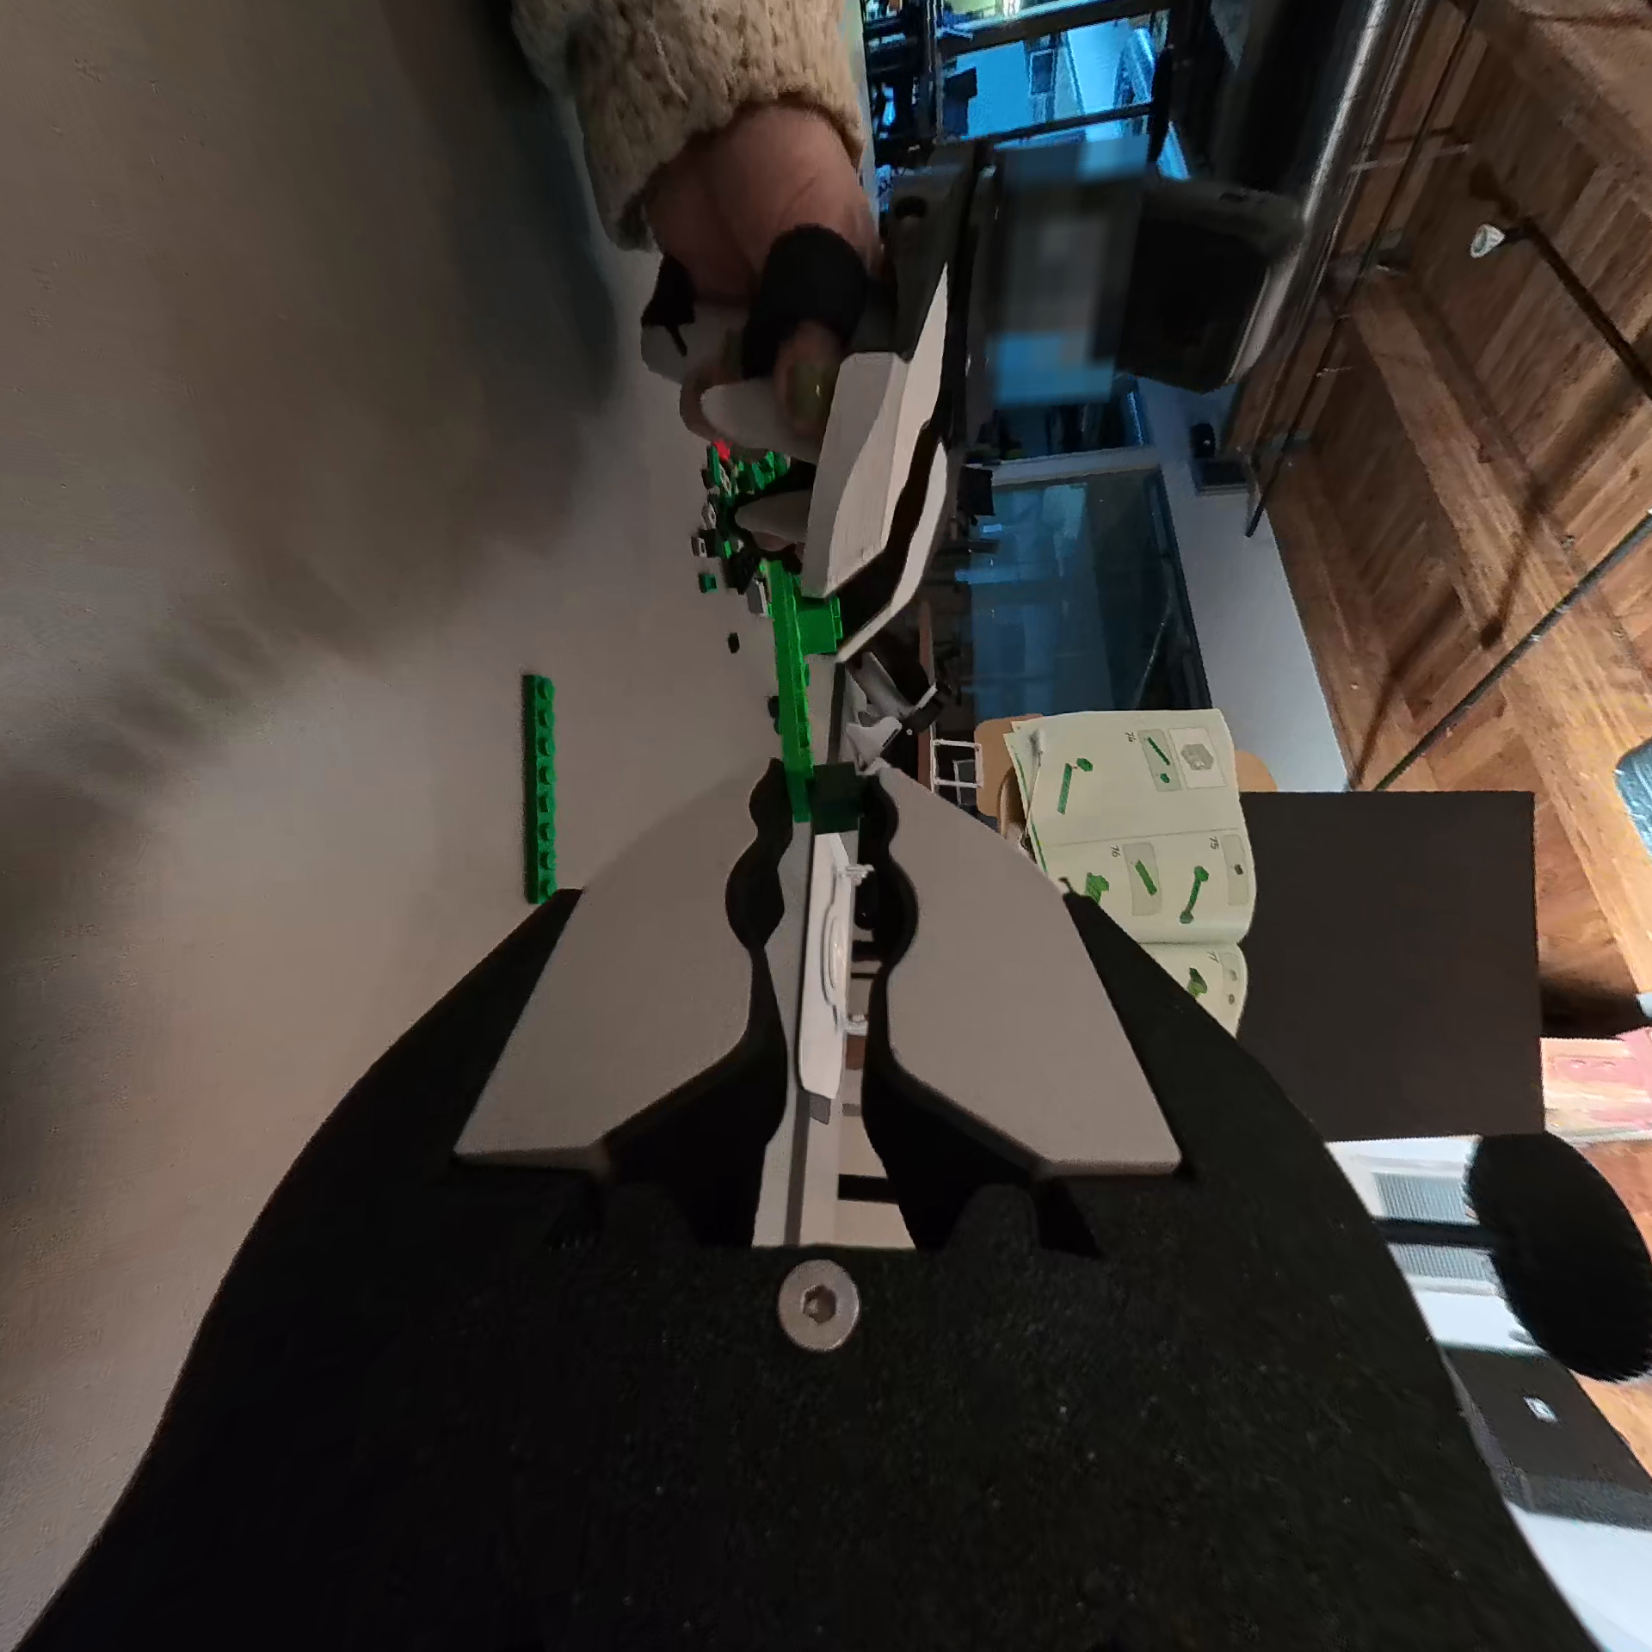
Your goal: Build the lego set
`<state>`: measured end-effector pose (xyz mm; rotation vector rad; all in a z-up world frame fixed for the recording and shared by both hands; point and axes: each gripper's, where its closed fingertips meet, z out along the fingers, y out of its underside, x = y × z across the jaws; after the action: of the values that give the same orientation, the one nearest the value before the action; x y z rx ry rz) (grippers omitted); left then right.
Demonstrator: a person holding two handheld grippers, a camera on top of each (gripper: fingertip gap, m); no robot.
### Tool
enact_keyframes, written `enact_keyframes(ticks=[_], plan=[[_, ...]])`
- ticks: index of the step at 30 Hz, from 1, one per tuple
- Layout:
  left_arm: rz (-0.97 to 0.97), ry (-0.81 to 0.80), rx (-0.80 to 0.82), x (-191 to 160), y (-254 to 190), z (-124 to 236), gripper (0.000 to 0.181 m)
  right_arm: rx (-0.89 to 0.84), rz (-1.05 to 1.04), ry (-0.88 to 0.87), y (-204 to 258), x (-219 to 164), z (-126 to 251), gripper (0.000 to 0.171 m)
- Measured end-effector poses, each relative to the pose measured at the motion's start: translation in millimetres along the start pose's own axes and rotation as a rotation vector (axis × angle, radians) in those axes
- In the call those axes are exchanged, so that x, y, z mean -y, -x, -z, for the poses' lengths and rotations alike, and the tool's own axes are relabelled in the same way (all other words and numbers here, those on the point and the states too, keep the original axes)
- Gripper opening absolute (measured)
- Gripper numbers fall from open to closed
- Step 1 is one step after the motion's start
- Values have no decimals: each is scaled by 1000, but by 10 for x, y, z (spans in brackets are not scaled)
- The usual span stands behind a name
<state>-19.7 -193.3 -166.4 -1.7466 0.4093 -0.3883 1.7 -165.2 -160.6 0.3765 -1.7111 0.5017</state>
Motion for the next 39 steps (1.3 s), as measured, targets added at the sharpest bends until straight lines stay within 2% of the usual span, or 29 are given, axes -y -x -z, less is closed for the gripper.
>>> enact_keyframes(ticks=[5, 13, 17, 20, 22, 23, 28, 29, 33, 39], plan=[[23, -6, -83, -40, -64, 10, 16, 16, -2, -23, 37, 45, 1, 15], [33, -14, -97, -36, -80, 0, 16, 3, -14, -41, 37, 41, 16, 15], [15, 28, -9, -52, 25, 8, 36, -16, -58, -18, -1, -110, 62, 15], [-37, 42, 39, -53, 46, -25, 41, -25, -85, -24, 8, -157, 80, 15], [-138, 58, 133, -30, 98, -49, 50, -41, -55, 27, 12, -213, 51, 15], [-233, 66, 202, 0, 125, -45, 50, -57, -29, 77, 1, -268, 29, 15], [-725, 189, 506, 107, 107, -92, 25, 0, 22, 293, 82, -454, -100, 15], [-773, 240, 523, 67, 101, -138, 20, 21, 18, 324, 108, -468, -122, 15], [-869, 451, 558, -176, 199, -247, 20, 49, -49, 345, 122, -416, -165, 16], [-996, 569, 638, -255, 315, -263, 13, 88, -84, 351, 150, -366, -175, 16]])
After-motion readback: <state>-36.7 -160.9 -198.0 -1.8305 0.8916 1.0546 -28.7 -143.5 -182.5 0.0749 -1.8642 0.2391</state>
